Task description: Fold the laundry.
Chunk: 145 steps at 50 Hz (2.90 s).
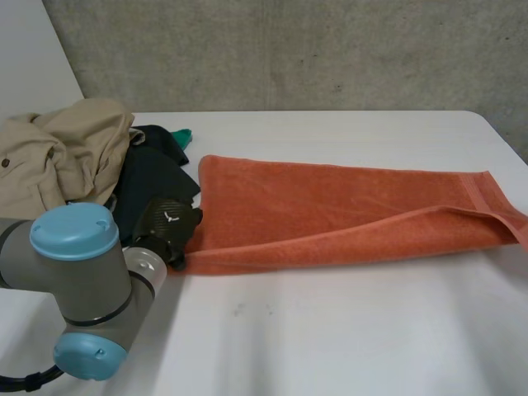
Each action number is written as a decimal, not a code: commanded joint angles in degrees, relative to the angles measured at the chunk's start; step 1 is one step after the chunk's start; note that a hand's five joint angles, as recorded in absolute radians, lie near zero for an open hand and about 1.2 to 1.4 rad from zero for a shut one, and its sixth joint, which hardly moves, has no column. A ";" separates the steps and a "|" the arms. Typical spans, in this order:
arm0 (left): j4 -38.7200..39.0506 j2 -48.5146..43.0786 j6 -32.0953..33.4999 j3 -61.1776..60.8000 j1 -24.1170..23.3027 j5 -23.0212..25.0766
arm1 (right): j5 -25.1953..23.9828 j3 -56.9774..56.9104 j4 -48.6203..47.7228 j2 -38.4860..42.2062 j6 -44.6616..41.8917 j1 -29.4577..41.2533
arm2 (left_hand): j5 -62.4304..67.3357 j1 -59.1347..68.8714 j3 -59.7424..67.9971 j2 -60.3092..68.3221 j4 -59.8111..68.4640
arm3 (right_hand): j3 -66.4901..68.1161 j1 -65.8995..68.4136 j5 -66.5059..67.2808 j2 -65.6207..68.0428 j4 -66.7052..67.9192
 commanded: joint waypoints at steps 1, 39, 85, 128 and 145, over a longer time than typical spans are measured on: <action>-1.37 -0.28 -1.98 0.18 -0.07 0.00 | 0.62 -0.07 0.12 -0.03 -0.27 -0.35 | 3.33 2.32 2.04 2.44 3.00 | 12.15 24.05 13.95 12.29 11.89; -9.71 0.94 -3.66 -1.66 -0.15 -2.63 | -0.26 -0.07 2.22 0.06 -1.24 -0.97 | 49.90 48.90 48.61 49.01 49.58 | 12.15 24.05 13.95 12.29 11.89; 2.05 -21.19 22.36 33.14 -3.76 -4.04 | 3.69 -12.72 5.66 11.65 0.16 -3.08 | 49.90 48.90 48.61 49.01 49.58 | 12.15 24.05 13.95 12.29 11.89; 1.88 -11.70 15.42 21.63 -5.16 -3.95 | 0.97 -18.44 22.79 15.52 -2.65 2.90 | 49.90 48.90 48.61 49.01 49.58 | -25.51 -13.61 -23.71 -25.36 -25.77; 2.15 -12.76 15.59 25.05 -4.20 -3.43 | 1.23 -19.75 10.32 12.45 -0.54 3.07 | 49.90 48.90 48.61 49.01 49.58 | 12.15 24.05 13.95 12.29 11.89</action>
